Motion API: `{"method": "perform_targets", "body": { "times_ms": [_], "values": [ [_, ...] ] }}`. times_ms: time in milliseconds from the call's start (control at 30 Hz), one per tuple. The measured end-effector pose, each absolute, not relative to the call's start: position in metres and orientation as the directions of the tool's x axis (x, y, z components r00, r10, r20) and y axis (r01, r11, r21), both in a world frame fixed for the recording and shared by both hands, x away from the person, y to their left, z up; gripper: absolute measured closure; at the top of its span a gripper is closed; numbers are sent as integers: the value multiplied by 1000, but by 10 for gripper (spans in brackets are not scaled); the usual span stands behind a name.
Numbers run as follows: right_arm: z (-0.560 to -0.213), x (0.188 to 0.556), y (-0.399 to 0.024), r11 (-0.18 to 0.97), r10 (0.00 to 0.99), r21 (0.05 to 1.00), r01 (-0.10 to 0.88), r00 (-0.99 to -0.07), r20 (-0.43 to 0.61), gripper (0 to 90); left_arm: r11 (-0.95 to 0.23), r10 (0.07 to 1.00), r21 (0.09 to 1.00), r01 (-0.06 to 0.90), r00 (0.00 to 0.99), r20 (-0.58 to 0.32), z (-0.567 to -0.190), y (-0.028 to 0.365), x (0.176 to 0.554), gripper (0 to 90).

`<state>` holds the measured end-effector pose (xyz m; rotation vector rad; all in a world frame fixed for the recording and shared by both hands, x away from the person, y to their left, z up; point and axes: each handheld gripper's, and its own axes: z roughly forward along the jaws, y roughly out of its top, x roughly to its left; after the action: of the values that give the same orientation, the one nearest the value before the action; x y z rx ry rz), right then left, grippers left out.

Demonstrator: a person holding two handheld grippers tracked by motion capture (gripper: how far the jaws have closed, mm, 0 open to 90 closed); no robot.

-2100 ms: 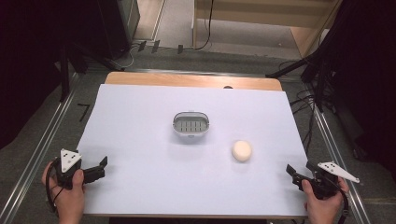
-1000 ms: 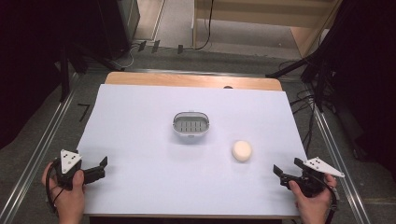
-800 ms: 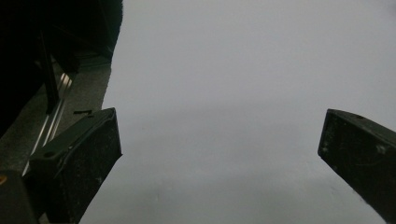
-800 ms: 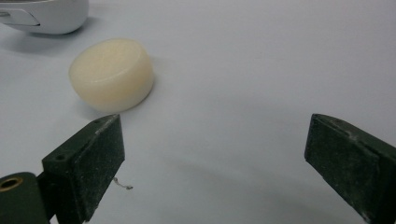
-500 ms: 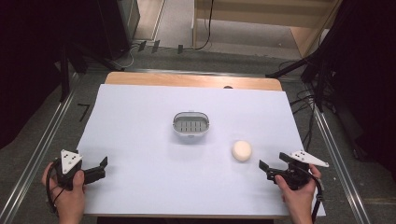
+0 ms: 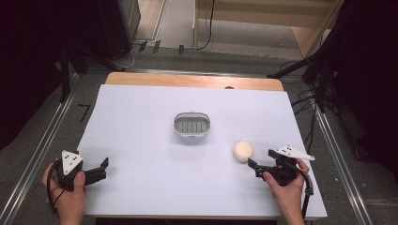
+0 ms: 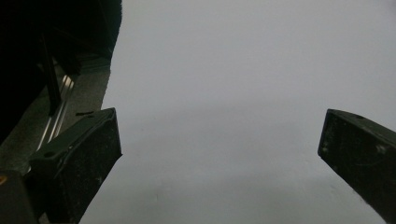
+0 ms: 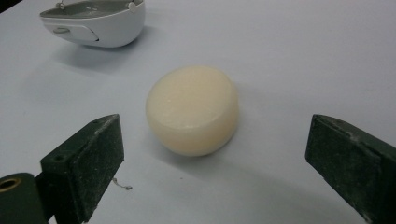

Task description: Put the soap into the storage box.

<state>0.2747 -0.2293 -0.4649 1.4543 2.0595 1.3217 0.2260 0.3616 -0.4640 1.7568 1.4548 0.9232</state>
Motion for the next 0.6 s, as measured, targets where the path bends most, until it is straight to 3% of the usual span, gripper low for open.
{"method": "perform_targets", "body": {
  "times_ms": [600],
  "values": [
    [-467,290,-199,93,875,771,630,-421,238,107,-156,986,842,516,131,103,-464,362,226,0]
  ]
}}
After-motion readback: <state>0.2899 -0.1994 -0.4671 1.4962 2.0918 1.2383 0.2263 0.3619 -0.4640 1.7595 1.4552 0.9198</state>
